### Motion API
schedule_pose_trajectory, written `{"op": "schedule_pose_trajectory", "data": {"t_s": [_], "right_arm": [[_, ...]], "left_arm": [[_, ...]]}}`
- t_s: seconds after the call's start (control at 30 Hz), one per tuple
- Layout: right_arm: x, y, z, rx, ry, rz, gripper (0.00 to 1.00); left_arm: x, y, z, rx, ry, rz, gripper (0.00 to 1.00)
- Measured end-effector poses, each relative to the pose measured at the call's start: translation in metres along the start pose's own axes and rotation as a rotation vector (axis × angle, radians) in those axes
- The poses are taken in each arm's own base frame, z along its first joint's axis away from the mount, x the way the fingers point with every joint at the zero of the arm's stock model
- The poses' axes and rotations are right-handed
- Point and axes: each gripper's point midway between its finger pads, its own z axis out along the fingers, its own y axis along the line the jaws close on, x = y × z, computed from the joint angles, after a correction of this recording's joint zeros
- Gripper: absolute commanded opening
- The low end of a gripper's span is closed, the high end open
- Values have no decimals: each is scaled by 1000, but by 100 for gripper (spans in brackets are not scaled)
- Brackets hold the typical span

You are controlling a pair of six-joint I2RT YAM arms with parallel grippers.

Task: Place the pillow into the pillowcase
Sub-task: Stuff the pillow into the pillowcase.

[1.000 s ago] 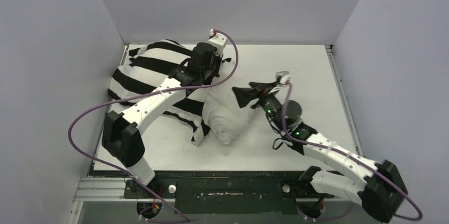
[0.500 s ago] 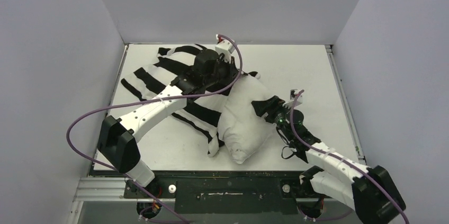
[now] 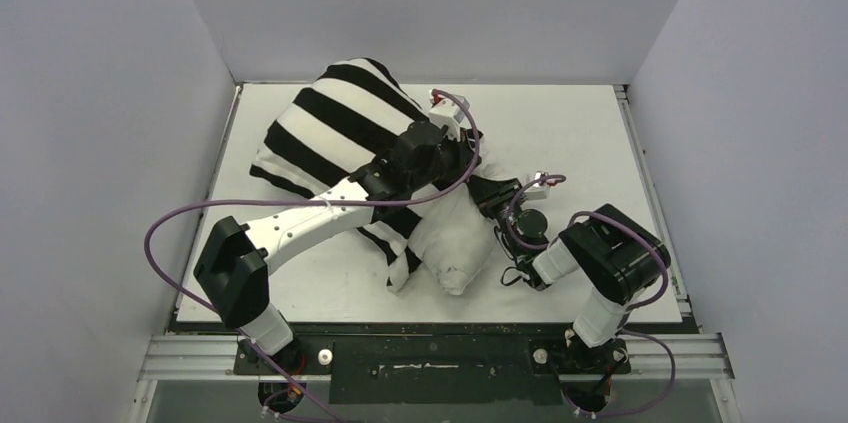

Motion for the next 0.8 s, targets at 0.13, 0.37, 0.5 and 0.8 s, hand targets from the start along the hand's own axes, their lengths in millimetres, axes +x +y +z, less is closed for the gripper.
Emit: {"op": "schedule_pose_trajectory", "data": {"t_s": [0.13, 0.37, 0.5, 0.8], "right_arm": [[0, 0, 5, -12, -23, 34, 17], [1, 1, 21, -19, -57, 62, 16], [-2, 2, 29, -18, -82, 67, 16], [-4, -2, 52, -18, -117, 96, 15]], "left_arm": [[2, -2, 3, -6, -23, -26, 0], [0, 0, 10, -28, -55, -53, 0], [-3, -4, 13, -15, -77, -78, 0], [-7, -12, 17, 22, -124, -181, 0]]}}
